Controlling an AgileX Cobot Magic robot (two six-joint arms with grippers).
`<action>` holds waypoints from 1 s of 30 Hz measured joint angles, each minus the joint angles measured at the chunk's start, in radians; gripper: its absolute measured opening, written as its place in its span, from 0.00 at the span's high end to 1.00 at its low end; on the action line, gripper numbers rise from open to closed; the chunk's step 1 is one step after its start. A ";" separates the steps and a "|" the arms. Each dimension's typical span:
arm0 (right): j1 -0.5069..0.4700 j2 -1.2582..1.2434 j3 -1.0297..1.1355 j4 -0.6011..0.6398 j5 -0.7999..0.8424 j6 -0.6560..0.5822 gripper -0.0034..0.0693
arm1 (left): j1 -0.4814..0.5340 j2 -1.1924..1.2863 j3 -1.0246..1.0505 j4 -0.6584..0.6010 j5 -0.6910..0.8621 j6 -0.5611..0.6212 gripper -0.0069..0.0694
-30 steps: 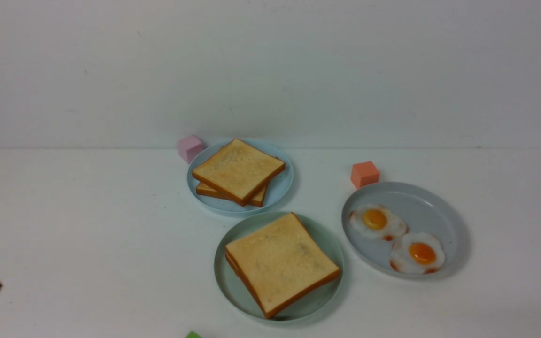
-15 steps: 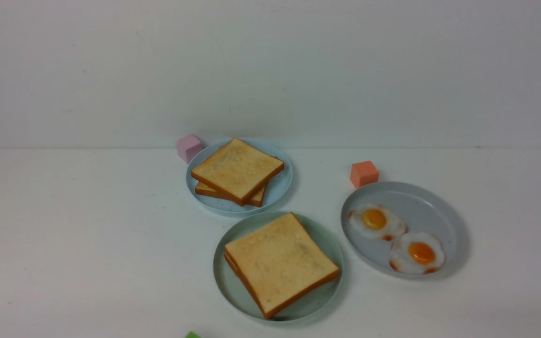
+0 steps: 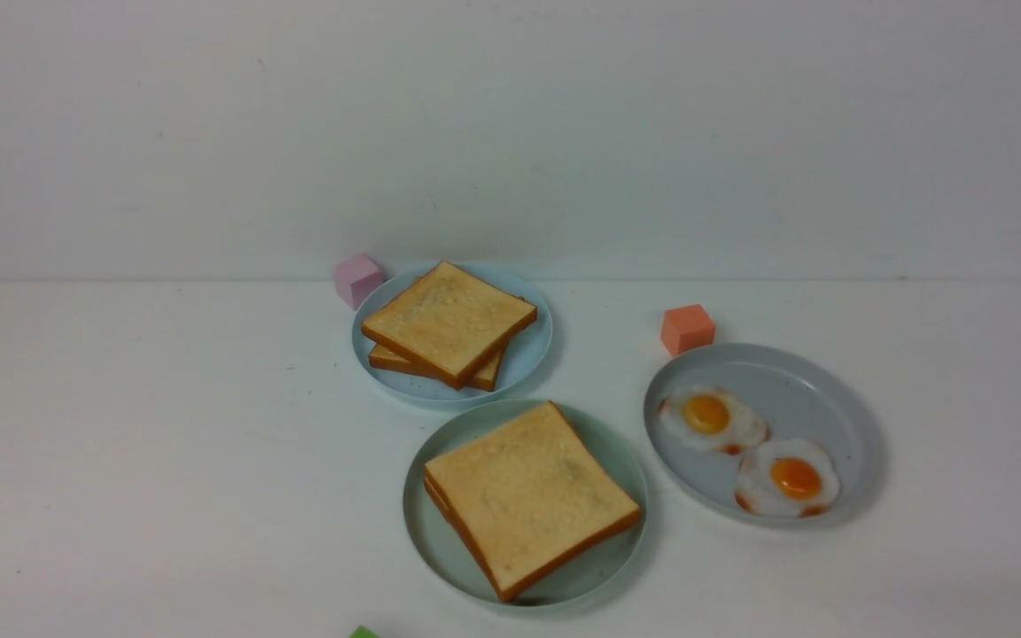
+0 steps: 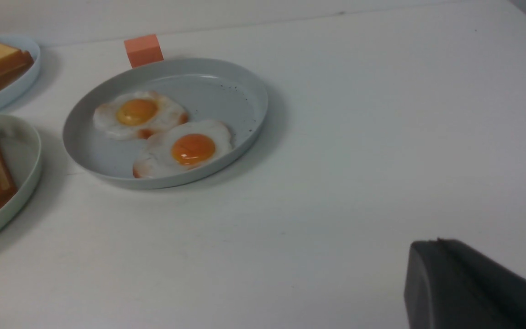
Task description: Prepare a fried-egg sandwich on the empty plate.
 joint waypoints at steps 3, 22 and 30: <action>0.000 0.000 0.000 0.000 0.000 0.000 0.92 | 0.000 0.000 0.000 0.000 0.000 0.000 0.93; 0.000 0.000 0.000 0.000 0.000 0.000 0.88 | 0.000 0.000 0.000 0.000 0.000 0.000 0.91; 0.000 0.000 0.000 0.000 0.000 0.000 0.86 | 0.000 0.000 0.000 0.000 -0.001 0.000 0.90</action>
